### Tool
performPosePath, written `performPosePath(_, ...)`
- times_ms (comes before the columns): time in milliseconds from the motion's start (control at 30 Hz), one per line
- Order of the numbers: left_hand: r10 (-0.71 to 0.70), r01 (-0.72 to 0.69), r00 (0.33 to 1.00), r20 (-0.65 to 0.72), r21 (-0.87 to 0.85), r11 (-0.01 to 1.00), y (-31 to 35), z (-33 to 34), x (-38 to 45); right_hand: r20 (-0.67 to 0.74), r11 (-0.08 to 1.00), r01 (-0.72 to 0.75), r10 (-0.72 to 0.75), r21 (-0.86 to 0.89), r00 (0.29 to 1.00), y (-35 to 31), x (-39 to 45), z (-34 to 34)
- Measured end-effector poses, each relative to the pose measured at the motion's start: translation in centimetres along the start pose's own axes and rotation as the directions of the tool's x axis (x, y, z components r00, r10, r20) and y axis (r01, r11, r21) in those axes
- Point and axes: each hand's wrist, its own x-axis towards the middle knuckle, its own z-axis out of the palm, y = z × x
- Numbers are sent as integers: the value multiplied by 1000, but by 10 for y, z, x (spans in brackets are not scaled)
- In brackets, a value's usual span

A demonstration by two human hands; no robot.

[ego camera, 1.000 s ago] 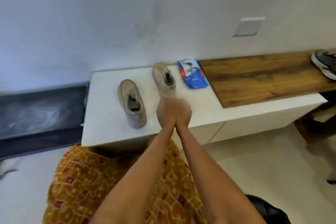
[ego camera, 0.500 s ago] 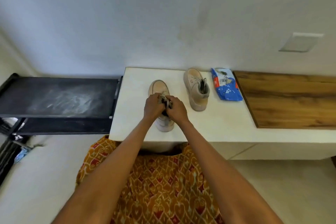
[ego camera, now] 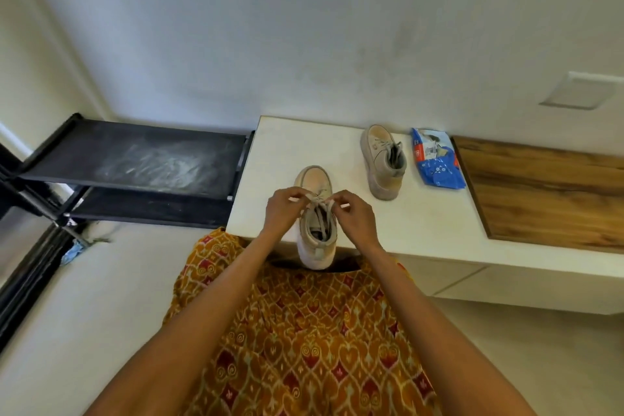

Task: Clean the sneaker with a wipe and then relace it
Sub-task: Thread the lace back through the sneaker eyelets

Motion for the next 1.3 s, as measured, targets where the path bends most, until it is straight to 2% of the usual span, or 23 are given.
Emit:
performPosePath(67, -92, 85, 996, -20, -211, 974, 11, -8, 3, -39, 974, -108, 117, 197, 992, -8, 5, -1)
performPosePath(133, -199, 164, 979, -38, -423, 891, 24, -15, 8, -36, 832, -219, 275, 509, 961, -21, 11, -5)
performPosePath(200, -320, 236, 947, -10, -654, 719, 35, -23, 14, -15, 628, -253, 389, 736, 921, -36, 18, -17)
performPosePath(267, -386, 230, 922, -11, -786, 573, 41, -34, 21, -26, 520, -226, 434, 824, 901, -45, 25, -31)
performPosePath(300, -412, 219, 911, -34, -805, 551, 41, -40, 25, -42, 496, -206, 442, 843, 896, -47, 28, -38)
performPosePath(433, -461, 207, 879, -126, -768, 606, 40, -61, 34, -123, 482, -144, 479, 864, 869, -41, 36, -63)
performPosePath(567, -487, 185, 852, -192, -760, 623, 38, -80, 38, -162, 406, -72, 512, 911, 844, -31, 37, -80)
performPosePath(667, -465, 165, 861, -205, -753, 637, 45, -87, 39, -183, 454, -82, 510, 887, 840, -31, 35, -81)
performPosePath(800, -359, 122, 919, -162, -749, 651, 80, -92, 47, -306, 710, -119, 441, 694, 844, -49, 43, -75)
performPosePath(867, -290, 106, 948, -131, -731, 674, 105, -92, 51, -338, 773, -90, 375, 628, 863, -69, 49, -76)
performPosePath(967, -161, 56, 982, -94, -676, 735, 145, -90, 55, -219, 749, -49, 256, 661, 942, -105, 56, -81)
performPosePath(1033, -85, 18, 994, -72, -646, 763, 170, -87, 54, -128, 803, -55, 162, 593, 978, -129, 59, -80)
performPosePath(1133, 23, -42, 999, -40, -592, 805, 205, -83, 51, -105, 902, 29, 19, 431, 994, -166, 62, -79)
performPosePath(1200, 119, -108, 993, -16, -551, 827, 224, -80, 47, -93, 910, 75, -40, 409, 995, -187, 62, -79)
performPosePath(1300, 268, -253, 963, -25, -427, 868, 238, -78, 47, -82, 899, 80, -49, 432, 995, -207, 63, -81)
